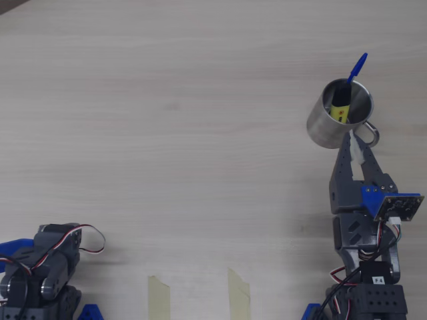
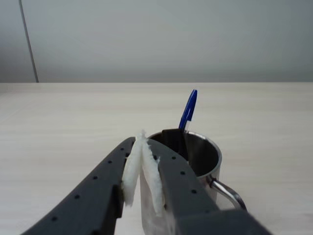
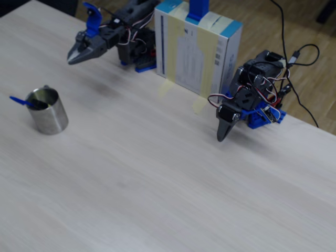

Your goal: Grab the yellow pen and put it in the silver cup.

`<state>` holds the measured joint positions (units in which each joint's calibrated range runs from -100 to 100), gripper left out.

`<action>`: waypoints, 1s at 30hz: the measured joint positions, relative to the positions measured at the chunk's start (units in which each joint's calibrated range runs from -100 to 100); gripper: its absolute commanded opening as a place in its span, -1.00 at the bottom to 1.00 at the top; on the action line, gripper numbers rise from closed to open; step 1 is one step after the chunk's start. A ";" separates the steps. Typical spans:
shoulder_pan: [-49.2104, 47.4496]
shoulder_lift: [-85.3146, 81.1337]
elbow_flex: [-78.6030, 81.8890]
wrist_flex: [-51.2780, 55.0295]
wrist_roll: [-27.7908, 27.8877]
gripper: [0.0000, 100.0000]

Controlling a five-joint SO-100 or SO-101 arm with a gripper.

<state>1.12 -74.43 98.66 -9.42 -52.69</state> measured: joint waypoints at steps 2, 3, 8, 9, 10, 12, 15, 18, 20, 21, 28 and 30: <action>0.00 -2.50 0.00 4.60 -0.21 -0.96; 0.00 -3.75 0.00 7.12 -0.67 -0.96; 0.00 -10.58 0.00 20.85 -1.90 -0.96; 0.00 -12.08 0.00 23.61 -2.11 -0.96; 0.00 -13.49 0.00 26.20 -2.11 -0.96; 0.00 -16.16 0.00 31.39 -2.11 -0.96; 0.00 -18.99 0.00 38.26 -2.11 -0.96; -0.75 -21.24 -0.09 43.53 -2.16 -0.96; -1.58 -22.49 -0.09 46.88 -2.73 -0.96; -1.66 -23.07 -0.18 48.72 -3.24 -0.96; -2.66 -23.66 -0.18 58.02 -4.06 -0.96; -2.41 -23.66 -0.18 59.77 -4.06 -0.96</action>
<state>-1.29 -98.08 98.48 50.36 -56.75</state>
